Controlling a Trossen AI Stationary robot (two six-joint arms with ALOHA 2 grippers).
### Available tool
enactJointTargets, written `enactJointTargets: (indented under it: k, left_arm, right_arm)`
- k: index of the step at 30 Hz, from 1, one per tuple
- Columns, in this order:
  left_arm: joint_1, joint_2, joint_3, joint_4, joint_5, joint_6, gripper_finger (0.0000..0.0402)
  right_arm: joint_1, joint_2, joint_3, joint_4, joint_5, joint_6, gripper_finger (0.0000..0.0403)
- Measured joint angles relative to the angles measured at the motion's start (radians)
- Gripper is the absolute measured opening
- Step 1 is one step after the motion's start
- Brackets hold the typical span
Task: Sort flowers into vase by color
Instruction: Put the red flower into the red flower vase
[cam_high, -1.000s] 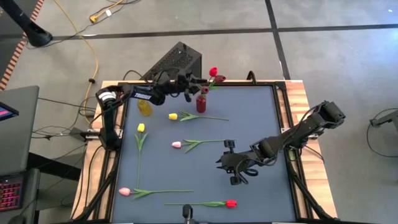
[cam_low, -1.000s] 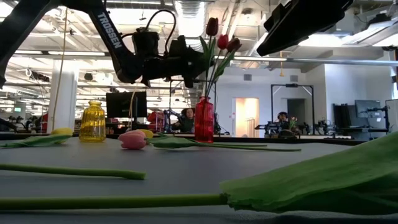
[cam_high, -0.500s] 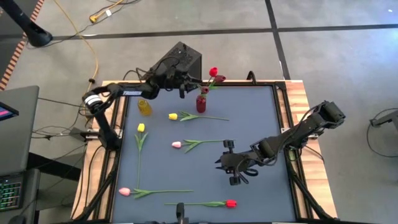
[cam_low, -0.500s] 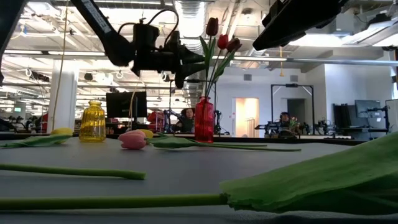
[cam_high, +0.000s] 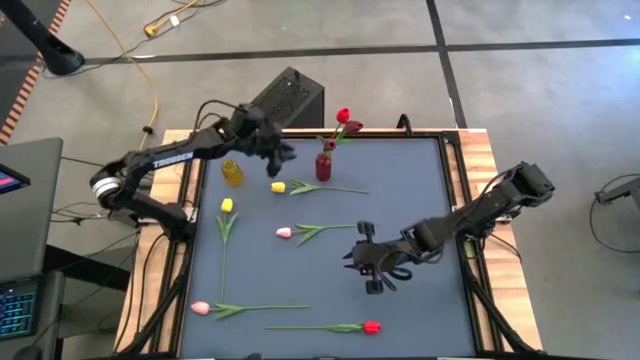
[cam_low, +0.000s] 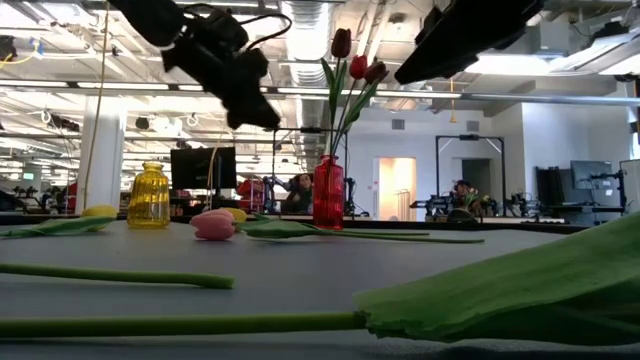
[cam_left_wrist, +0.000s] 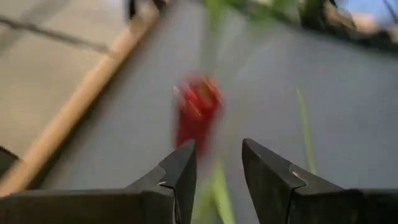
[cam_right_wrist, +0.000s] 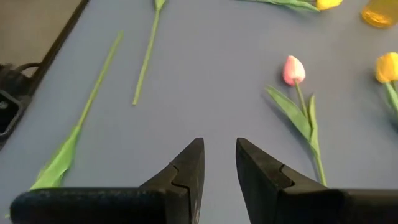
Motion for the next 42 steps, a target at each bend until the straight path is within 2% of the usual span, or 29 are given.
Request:
enactJointTargets:
  k: [5, 13, 19, 24, 27, 30, 36, 42]
  left_arm:
    - [-0.106, -0.069, -0.054, -0.182, 0.003, 0.061, 0.0115]
    - [-0.399, -0.154, -0.236, -0.102, -0.035, -0.017, 0.0115]
    - [-0.638, -0.159, -0.248, -0.084, -0.075, -0.12, 0.0115]
    - [-0.84, -0.159, -0.248, -0.076, -0.199, -0.181, 0.0115]
    - [-0.939, -0.159, -0.248, 0.001, -0.26, -0.212, 0.0115]
    - [-1.033, -0.139, -0.248, 0.155, -0.291, -0.233, 0.0115]
    - [-1.166, -0.008, -0.245, 0.481, -0.41, -0.306, 0.0115]
    - [-1.213, 0.179, -0.167, 0.506, -0.404, -0.421, 0.0115]
  right_arm:
    - [-0.025, 0.001, 0.0, 0.019, 0.0, 0.0, 0.0118]
    - [0.004, 0.001, 0.0, 0.038, 0.0, 0.034, 0.0118]
    - [0.061, 0.001, 0.0, 0.067, 0.001, 0.047, 0.0118]
    - [0.121, 0.001, 0.0, 0.121, 0.043, 0.068, 0.0118]
    - [0.162, 0.001, 0.0, 0.138, 0.091, 0.07, 0.0118]
    - [0.203, 0.001, 0.0, 0.159, 0.128, 0.071, 0.0118]
    - [0.266, 0.002, 0.0, 0.194, 0.247, 0.105, 0.0118]
    - [0.308, 0.057, -0.001, 0.236, 0.318, 0.14, 0.0118]
